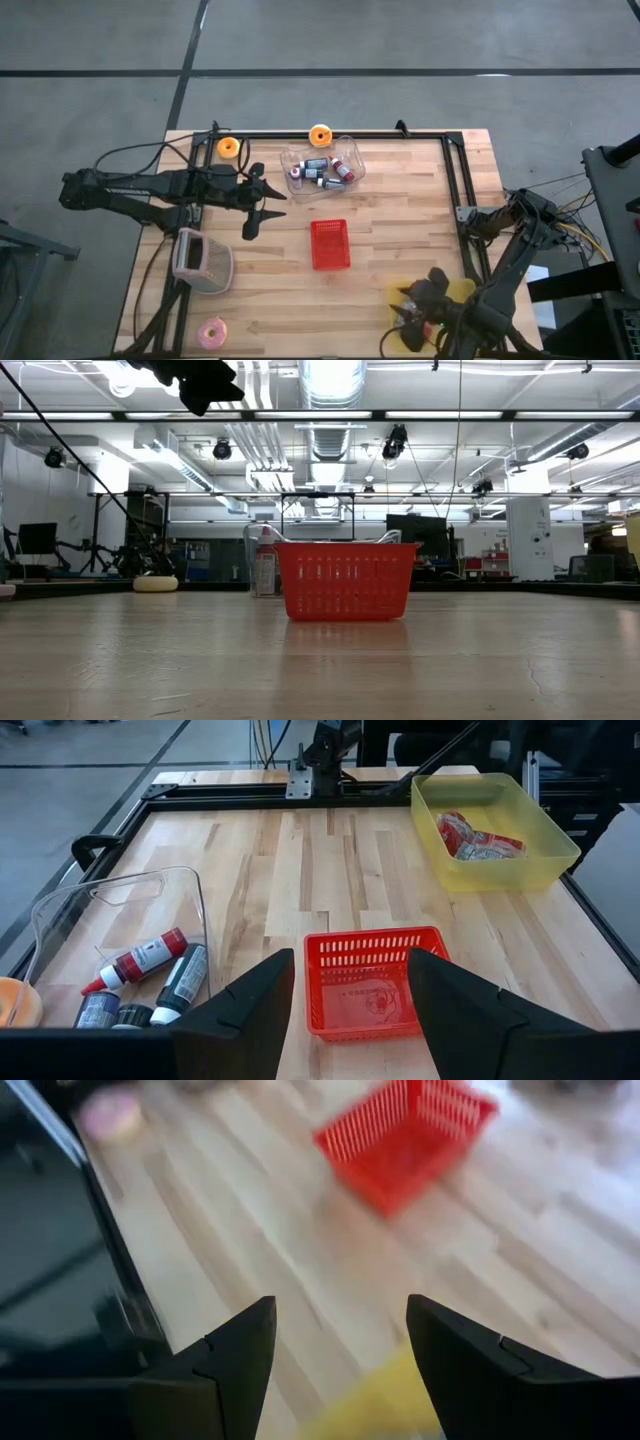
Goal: Pick & Place Food Item
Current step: Put the green donut into the red bin
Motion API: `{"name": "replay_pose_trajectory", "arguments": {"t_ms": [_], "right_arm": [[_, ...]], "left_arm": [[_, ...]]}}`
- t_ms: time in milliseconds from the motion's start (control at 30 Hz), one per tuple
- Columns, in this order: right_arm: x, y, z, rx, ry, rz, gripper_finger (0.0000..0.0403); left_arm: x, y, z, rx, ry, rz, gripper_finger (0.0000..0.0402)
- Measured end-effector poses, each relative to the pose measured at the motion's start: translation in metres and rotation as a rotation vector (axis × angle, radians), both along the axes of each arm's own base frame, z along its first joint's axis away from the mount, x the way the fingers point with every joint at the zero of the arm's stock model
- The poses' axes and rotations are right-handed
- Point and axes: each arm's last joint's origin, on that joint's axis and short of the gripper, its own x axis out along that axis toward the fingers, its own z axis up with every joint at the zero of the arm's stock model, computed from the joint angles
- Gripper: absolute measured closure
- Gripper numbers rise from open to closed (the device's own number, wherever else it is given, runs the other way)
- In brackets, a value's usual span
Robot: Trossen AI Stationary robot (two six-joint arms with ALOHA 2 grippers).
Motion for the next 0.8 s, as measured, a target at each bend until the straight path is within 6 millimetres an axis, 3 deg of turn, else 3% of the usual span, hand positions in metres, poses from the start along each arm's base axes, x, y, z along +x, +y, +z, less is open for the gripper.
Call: {"name": "replay_pose_trajectory", "arguments": {"t_ms": [367,800], "right_arm": [[0.009,-0.006,-0.003,-0.074,-0.13,-0.055,0.0184],[0.052,-0.04,-0.007,-0.308,-0.069,-0.022,0.0184]], "left_arm": [[0.0,0.0,0.0,0.0,0.0,0.0,0.02],[0.0,0.0,0.0,0.0,0.0,0.001,0.02]]}}
